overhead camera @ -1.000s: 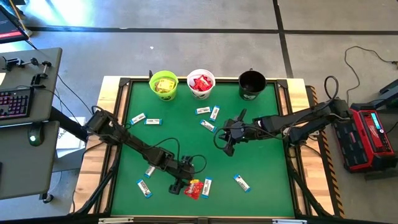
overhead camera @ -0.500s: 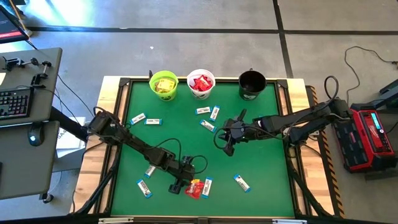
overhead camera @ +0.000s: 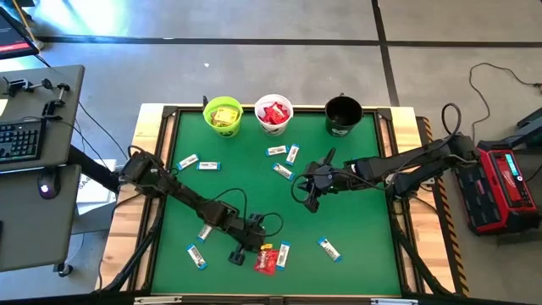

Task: Sort candy by brand, put in halloween buckets
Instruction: Put the red candy into the white bucket

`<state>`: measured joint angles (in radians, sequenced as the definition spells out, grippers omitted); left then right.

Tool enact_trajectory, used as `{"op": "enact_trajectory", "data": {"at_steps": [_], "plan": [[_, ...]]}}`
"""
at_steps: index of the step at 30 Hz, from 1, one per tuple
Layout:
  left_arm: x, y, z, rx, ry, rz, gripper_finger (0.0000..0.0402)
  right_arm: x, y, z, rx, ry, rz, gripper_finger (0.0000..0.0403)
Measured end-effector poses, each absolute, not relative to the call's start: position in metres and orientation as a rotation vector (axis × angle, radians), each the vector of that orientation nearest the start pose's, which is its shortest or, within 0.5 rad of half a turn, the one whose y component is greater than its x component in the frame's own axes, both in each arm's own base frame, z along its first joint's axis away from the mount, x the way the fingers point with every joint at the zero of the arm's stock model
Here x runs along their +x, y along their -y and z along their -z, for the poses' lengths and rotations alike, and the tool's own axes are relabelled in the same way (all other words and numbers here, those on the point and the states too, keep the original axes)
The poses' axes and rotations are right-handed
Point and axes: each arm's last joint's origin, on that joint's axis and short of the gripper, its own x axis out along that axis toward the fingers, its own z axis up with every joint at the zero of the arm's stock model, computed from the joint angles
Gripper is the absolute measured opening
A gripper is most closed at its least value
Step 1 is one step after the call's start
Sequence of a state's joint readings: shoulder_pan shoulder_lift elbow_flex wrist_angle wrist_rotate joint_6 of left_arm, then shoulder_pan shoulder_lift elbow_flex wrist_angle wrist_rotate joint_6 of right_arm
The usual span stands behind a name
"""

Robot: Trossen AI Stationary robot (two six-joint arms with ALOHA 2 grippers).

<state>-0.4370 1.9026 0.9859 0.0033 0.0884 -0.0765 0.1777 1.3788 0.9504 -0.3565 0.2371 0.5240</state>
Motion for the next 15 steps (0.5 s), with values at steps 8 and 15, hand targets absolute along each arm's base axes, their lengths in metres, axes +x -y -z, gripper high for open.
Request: {"op": "enact_trajectory", "data": {"at_steps": [8, 15], "plan": [[0.332, 0.140, -0.124, -0.031, -0.944, 0.427, 0.0000, 0.282, -0.047, -0.248, 0.336, -0.729, 0.243, 0.0000], [0.335, 0.113, -0.147, -0.091, -0.926, 0.367, 0.0000, 0.280, -0.056, -0.248, 0.348, -0.726, 0.241, 0.0000]]}}
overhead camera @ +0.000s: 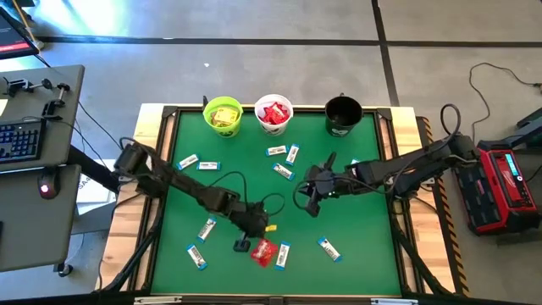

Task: Sort candy by brand, put in halloween buckets
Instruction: Put the red candy into the white bucket

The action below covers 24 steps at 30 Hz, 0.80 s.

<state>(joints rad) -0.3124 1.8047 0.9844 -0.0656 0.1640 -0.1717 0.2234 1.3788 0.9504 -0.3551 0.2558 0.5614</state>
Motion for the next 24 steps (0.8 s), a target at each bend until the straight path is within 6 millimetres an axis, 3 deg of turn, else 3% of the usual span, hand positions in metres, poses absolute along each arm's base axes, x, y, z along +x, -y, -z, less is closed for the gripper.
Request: {"op": "enact_trajectory", "data": {"at_steps": [9, 16, 24], "plan": [[0.329, 0.077, -0.176, -0.195, -0.936, 0.308, 0.0000, 0.279, -0.063, -0.249, 0.376, -0.728, 0.191, 0.0000], [0.328, 0.074, -0.170, -0.273, -0.973, 0.391, 0.0001, 0.294, -0.095, -0.236, 0.379, -0.733, -0.043, 0.0000], [0.315, 0.069, -0.144, -0.471, -0.905, 0.438, 0.0000, 0.323, -0.139, -0.216, 0.313, -0.737, -0.094, 0.0000]]}}
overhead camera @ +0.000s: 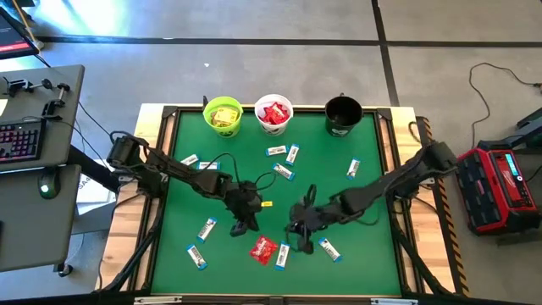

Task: Sort candy by brand, put in halloween buckets
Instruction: Put the red candy into the white bucket

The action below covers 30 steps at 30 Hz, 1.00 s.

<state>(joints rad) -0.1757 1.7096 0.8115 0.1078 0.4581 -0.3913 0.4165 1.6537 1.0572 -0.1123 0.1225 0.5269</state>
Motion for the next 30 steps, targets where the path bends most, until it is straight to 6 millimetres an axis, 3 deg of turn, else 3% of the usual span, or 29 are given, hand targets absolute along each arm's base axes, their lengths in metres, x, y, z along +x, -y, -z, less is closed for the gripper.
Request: {"op": "enact_trajectory", "data": {"at_steps": [8, 15, 23, 30], "plan": [[0.309, 0.069, -0.138, -0.541, -0.935, 0.467, 0.0000, 0.365, -0.172, -0.204, 0.234, -0.792, -0.127, 0.0000], [0.309, 0.069, -0.138, -0.624, -0.965, 0.469, 0.0001, 0.388, -0.194, -0.194, 0.168, -0.854, -0.149, 0.0000], [0.311, 0.061, -0.125, -0.767, -1.039, 0.397, 0.0038, 0.394, -0.213, -0.164, 0.119, -0.947, -0.178, 0.0000], [0.313, 0.060, -0.113, -0.817, -1.082, 0.380, 0.0108, 0.393, -0.216, -0.157, 0.115, -0.964, -0.191, 0.0000]]}}
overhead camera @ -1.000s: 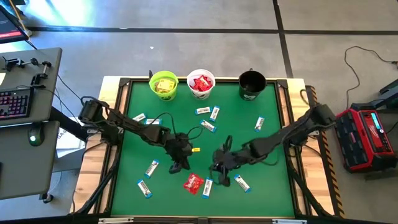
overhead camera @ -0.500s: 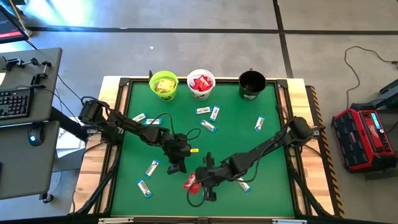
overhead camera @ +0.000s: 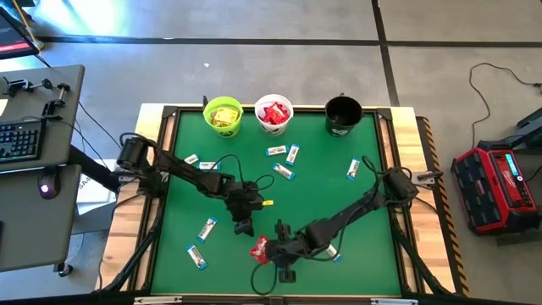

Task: Sort candy by brand, put in halloween buckets
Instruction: Put the red candy into the white bucket

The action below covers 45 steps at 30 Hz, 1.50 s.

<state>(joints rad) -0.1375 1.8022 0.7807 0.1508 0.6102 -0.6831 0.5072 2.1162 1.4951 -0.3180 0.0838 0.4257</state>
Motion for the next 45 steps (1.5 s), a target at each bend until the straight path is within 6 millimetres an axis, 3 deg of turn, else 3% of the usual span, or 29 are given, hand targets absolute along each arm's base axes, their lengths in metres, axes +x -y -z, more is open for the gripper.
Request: {"op": "enact_trajectory", "data": {"at_steps": [10, 23, 35, 45], "plan": [[0.314, 0.060, -0.113, -0.852, -1.081, 0.363, 0.0156, 0.396, -0.211, -0.148, 0.097, -1.006, -0.273, 0.0000], [0.318, 0.061, -0.104, -0.899, -1.099, 0.338, 0.0157, 0.405, -0.196, -0.129, 0.130, -1.059, -0.250, 0.0000], [0.318, 0.062, -0.103, -0.898, -1.099, 0.337, 0.0157, 0.416, -0.177, -0.129, 0.165, -1.026, -0.184, 0.0000], [0.316, 0.059, -0.099, -0.864, -1.101, 0.250, 0.0157, 0.419, -0.173, -0.130, 0.118, -1.010, -0.196, 0.0000]]}}
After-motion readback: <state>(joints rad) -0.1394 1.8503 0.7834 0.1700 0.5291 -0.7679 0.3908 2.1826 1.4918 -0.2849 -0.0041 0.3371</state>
